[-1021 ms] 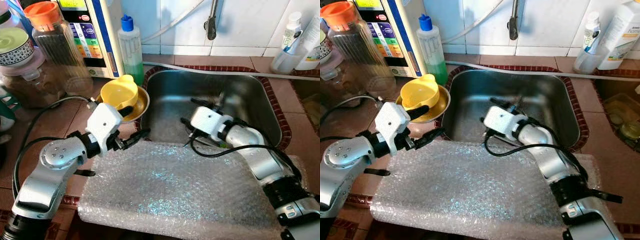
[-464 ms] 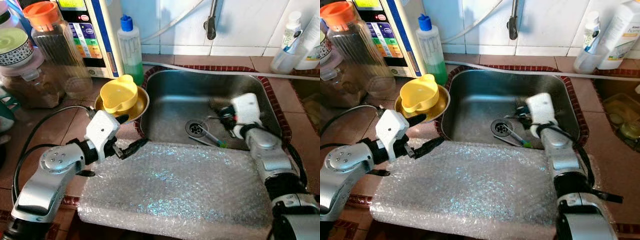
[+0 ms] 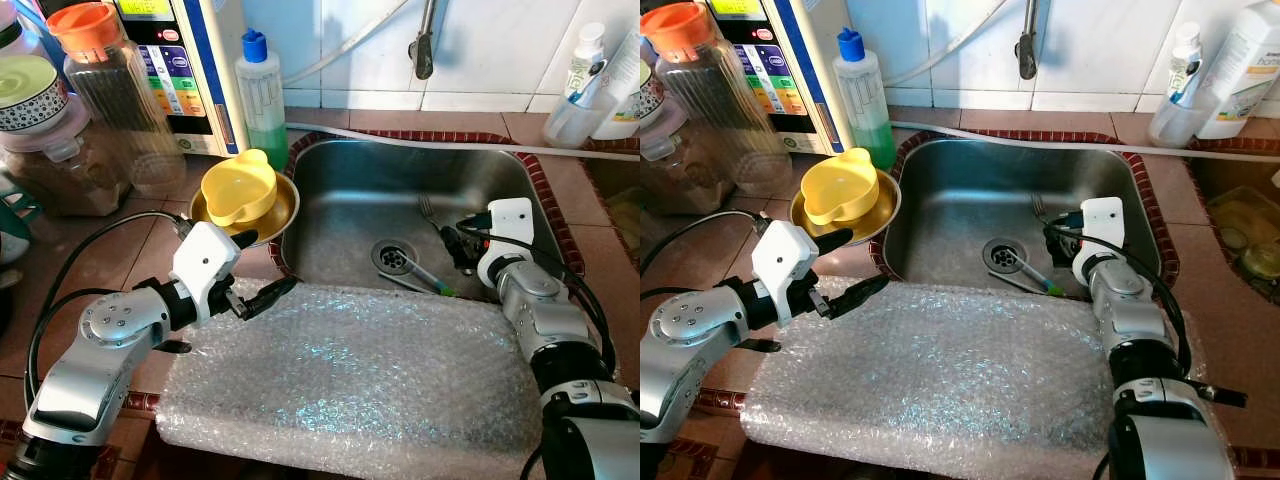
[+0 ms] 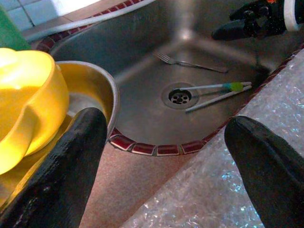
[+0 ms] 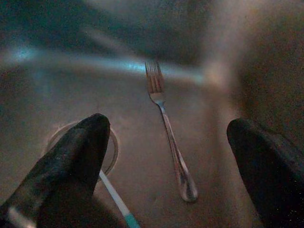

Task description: Kitchen organization

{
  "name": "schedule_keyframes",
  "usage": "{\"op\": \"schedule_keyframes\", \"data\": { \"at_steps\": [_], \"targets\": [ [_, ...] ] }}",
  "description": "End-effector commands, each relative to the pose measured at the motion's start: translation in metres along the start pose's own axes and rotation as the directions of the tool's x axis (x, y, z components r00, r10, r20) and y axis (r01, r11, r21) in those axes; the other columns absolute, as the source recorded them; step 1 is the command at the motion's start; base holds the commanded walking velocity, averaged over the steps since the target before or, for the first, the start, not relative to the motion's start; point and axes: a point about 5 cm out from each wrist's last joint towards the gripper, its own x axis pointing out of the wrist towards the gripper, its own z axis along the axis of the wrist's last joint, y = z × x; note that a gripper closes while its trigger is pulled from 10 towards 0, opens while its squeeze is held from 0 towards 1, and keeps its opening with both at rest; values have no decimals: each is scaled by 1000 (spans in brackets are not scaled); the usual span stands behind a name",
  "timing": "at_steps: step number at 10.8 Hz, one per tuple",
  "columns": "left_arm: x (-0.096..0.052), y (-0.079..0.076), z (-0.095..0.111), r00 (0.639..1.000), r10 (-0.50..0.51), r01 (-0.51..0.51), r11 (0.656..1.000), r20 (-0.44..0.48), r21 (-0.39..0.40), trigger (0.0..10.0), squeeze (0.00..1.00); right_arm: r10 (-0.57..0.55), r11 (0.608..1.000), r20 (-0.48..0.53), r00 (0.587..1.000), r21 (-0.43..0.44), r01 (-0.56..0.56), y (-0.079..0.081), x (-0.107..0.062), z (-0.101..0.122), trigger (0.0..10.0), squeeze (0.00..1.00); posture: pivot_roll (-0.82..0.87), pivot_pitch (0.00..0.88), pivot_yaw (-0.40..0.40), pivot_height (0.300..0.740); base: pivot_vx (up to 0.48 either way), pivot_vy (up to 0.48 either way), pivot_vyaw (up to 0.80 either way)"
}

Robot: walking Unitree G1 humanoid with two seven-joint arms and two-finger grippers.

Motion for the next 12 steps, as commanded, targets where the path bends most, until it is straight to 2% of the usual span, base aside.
{"op": "schedule_keyframes", "data": {
  "at_steps": [1,3,5,8,9,10,11,12],
  "targets": [
    [0,-1,-2,1000,-8,8,1000,-13,8,10000,1000,-19,999,-55,998,46,22,-3,0,-8,10000,1000,-99,158,67,740,0,0,0],
    [0,0,-1,1000,3,-3,1000,-10,11,10000,1000,-16,998,-55,998,59,19,-3,1,-5,10000,1000,-99,160,65,740,0,0,0],
    [3,13,8,992,110,-108,994,69,-28,10000,1000,23,997,-18,1000,71,-22,5,2,4,10000,1000,-99,160,65,740,0,0,0],
    [1,30,23,956,231,-215,971,180,-102,10000,1000,72,997,24,997,39,-73,14,1,13,10000,1000,-108,160,63,740,0,0,0],
    [0,40,28,930,309,-289,950,201,-121,10000,1000,88,995,38,995,36,-90,18,1,17,10000,1000,-108,160,63,740,0,0,0],
    [0,53,27,884,427,-397,901,189,-176,10000,1000,136,989,90,987,43,-140,25,0,24,10000,1000,-108,160,62,740,0,0,0],
    [1,58,30,857,472,-428,876,210,-223,10000,1000,188,981,112,976,35,-193,32,-2,26,10000,1000,-109,159,62,740,0,0,0],
    [5,58,30,855,479,-436,872,201,-223,10000,1000,227,973,114,967,7,-229,38,-4,25,10000,1000,-109,159,62,740,0,0,0]
  ]
}}
